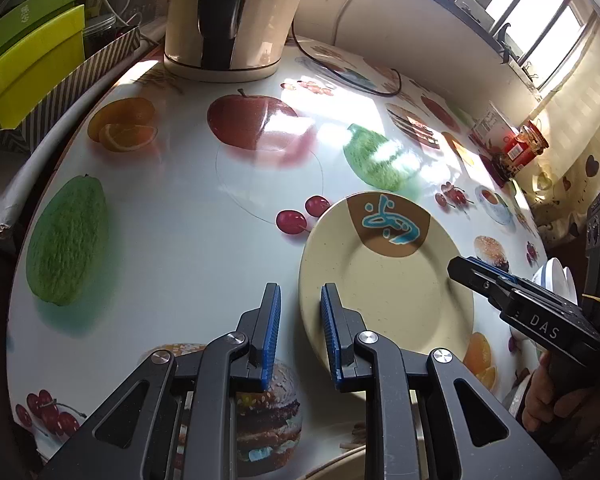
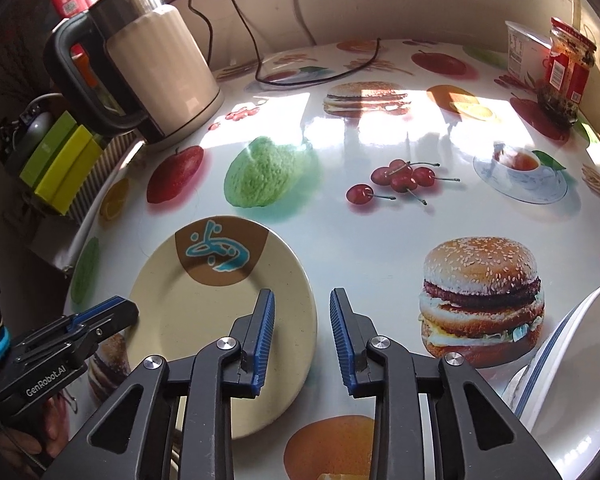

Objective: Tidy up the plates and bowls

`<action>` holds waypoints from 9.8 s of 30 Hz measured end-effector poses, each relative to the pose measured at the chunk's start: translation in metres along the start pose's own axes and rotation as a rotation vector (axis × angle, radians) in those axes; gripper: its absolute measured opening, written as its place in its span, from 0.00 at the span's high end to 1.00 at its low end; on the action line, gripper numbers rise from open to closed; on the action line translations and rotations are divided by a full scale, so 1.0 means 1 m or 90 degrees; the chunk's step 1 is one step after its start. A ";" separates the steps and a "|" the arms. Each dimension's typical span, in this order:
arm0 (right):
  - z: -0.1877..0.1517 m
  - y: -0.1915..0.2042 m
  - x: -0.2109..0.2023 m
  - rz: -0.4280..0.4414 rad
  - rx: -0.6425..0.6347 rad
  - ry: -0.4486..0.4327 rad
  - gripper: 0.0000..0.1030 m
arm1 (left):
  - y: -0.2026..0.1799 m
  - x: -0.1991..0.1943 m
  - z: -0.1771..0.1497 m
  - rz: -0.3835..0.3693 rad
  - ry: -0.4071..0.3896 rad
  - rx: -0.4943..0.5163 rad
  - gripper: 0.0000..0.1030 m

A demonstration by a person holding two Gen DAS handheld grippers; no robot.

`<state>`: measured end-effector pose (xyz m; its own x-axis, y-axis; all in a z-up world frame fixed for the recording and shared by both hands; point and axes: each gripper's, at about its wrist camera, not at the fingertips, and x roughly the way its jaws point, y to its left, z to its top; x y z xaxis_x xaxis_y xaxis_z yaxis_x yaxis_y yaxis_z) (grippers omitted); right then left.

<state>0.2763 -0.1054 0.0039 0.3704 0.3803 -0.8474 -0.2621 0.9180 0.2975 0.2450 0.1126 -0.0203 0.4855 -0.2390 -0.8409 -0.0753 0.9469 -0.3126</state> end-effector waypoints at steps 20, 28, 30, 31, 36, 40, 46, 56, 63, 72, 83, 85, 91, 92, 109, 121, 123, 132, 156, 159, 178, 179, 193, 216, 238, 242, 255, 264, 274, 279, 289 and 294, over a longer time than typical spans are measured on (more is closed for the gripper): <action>-0.002 -0.001 0.003 0.029 0.015 0.003 0.80 | -0.007 0.002 -0.001 -0.002 0.000 0.006 0.84; -0.003 -0.003 0.001 0.037 0.023 0.000 0.81 | -0.005 0.002 -0.002 -0.002 -0.004 -0.004 0.85; -0.003 -0.003 0.001 0.036 0.023 0.000 0.81 | -0.005 0.002 -0.002 -0.002 -0.004 -0.005 0.85; -0.003 -0.003 0.001 0.037 0.023 0.000 0.81 | -0.005 0.001 -0.002 -0.002 -0.005 -0.005 0.85; -0.003 -0.006 0.001 0.044 0.034 0.003 0.81 | -0.004 0.001 -0.002 -0.005 -0.009 -0.004 0.85; -0.003 -0.004 0.000 0.038 0.028 0.002 0.82 | -0.004 0.001 -0.002 0.000 -0.008 -0.003 0.85; -0.003 -0.006 0.000 0.047 0.039 0.001 0.81 | -0.003 0.002 -0.001 -0.007 -0.003 -0.009 0.85; -0.004 -0.008 0.001 0.054 0.046 0.001 0.81 | -0.005 0.001 -0.003 0.002 -0.009 -0.006 0.85; -0.004 -0.010 0.001 0.054 0.053 0.002 0.82 | -0.006 -0.002 -0.004 0.004 -0.014 -0.010 0.86; -0.008 -0.006 -0.016 0.061 0.048 -0.015 0.82 | -0.009 -0.020 -0.006 0.003 -0.032 -0.008 0.86; -0.017 0.003 -0.042 0.069 0.038 -0.036 0.82 | -0.013 -0.045 -0.017 0.000 -0.055 -0.010 0.86; -0.019 0.004 -0.046 0.070 0.037 -0.037 0.82 | -0.014 -0.048 -0.020 0.000 -0.057 -0.011 0.86; -0.030 0.009 -0.056 0.076 0.031 -0.041 0.82 | -0.012 -0.059 -0.031 -0.002 -0.063 -0.016 0.86; -0.032 0.010 -0.058 0.076 0.030 -0.042 0.82 | -0.011 -0.061 -0.034 -0.002 -0.064 -0.018 0.86; -0.069 0.020 -0.072 0.089 0.026 -0.034 0.83 | -0.002 -0.077 -0.073 -0.006 -0.064 -0.041 0.86; -0.092 0.024 -0.076 0.092 0.017 -0.023 0.84 | 0.002 -0.083 -0.097 -0.002 -0.060 -0.051 0.86; -0.095 0.026 -0.076 0.093 0.015 -0.023 0.84 | 0.003 -0.083 -0.101 -0.002 -0.059 -0.053 0.86; -0.108 0.029 -0.076 0.098 0.009 -0.014 0.84 | 0.008 -0.086 -0.114 0.001 -0.055 -0.061 0.86; -0.138 0.038 -0.078 0.109 -0.005 0.000 0.84 | 0.015 -0.098 -0.148 0.014 -0.056 -0.076 0.86; -0.140 0.038 -0.077 0.107 -0.006 0.002 0.84 | 0.016 -0.099 -0.151 0.014 -0.055 -0.076 0.86; -0.144 0.039 -0.079 0.100 -0.011 0.000 0.83 | 0.014 -0.100 -0.155 0.023 -0.055 -0.069 0.85; -0.144 0.038 -0.079 0.098 -0.011 0.000 0.83 | 0.013 -0.100 -0.156 0.028 -0.054 -0.068 0.85; -0.140 0.027 -0.097 0.089 -0.006 -0.043 0.68 | 0.003 -0.114 -0.144 0.045 -0.078 -0.050 0.83; -0.181 -0.121 -0.167 -0.106 0.118 -0.130 0.58 | -0.143 -0.059 -0.110 -0.119 -0.006 0.138 0.78; -0.185 -0.133 -0.153 -0.036 0.124 -0.104 0.85 | -0.188 -0.025 -0.121 -0.149 0.063 0.186 0.78; -0.186 -0.140 -0.159 -0.047 0.126 -0.113 0.86 | -0.197 -0.021 -0.123 -0.155 0.068 0.195 0.78; -0.190 -0.170 -0.172 -0.070 0.148 -0.125 0.87 | -0.227 -0.016 -0.130 -0.168 0.081 0.230 0.78; -0.191 -0.181 -0.179 -0.075 0.155 -0.132 0.86 | -0.236 -0.016 -0.132 -0.171 0.084 0.241 0.78; -0.158 -0.183 -0.195 -0.066 0.155 -0.178 0.86 | -0.226 -0.025 -0.092 -0.162 0.037 0.196 0.78; -0.130 -0.178 -0.192 -0.057 0.142 -0.189 0.72 | -0.223 -0.023 -0.063 -0.144 0.006 0.172 0.78; -0.088 -0.163 -0.167 -0.092 0.104 -0.191 0.71 | -0.225 -0.002 -0.038 -0.113 -0.004 0.156 0.78; -0.080 -0.161 -0.154 -0.098 0.089 -0.176 0.71 | -0.224 0.006 -0.035 -0.110 -0.003 0.150 0.78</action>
<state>0.1897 -0.3206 0.0515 0.6288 0.2352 -0.7412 -0.0676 0.9661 0.2493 0.2345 -0.1086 0.0293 0.4773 -0.4010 -0.7819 0.2137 0.9161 -0.3393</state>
